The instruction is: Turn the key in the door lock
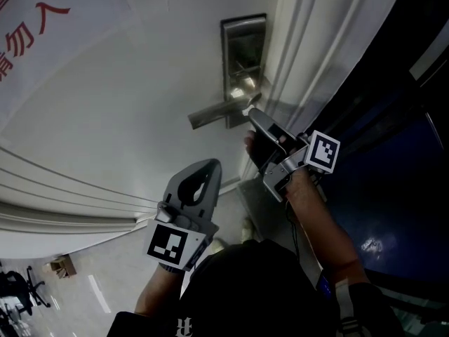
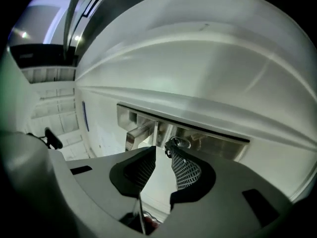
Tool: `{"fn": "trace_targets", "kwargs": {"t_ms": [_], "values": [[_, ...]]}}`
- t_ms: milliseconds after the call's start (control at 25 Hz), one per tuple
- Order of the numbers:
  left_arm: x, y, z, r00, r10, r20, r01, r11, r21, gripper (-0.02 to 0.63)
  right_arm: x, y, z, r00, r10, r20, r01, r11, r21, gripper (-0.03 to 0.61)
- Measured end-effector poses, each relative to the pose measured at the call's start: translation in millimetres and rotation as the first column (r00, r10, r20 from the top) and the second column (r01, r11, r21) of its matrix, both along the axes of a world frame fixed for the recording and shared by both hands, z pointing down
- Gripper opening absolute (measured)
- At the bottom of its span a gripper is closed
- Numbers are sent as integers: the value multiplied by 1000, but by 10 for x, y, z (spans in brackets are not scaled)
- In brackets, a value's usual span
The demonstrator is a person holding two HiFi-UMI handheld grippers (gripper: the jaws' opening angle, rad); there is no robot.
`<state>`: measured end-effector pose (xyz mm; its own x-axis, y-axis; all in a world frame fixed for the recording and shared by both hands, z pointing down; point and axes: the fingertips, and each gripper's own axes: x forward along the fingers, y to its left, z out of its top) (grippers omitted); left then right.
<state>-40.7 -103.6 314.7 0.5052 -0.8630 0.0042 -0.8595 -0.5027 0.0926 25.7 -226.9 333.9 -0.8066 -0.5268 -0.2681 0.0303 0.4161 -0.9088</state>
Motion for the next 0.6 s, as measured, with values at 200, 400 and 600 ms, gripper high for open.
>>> {"fn": "trace_targets", "kwargs": {"t_ms": [200,400,600], "values": [[22,27,-6,1000,14,-4,-14,1000,6,7,70,112,-130,972,41,-230,7,979,204,78],[29,51,-21,1000,18,-6,-18,1000,9,6,72,204,-143,785,262,-561,80,855,512,78],[9,64,-12,1000,12,-5,-12,1000,2,8,1,304,-164,249,788,-563,507,389,769,78]]}}
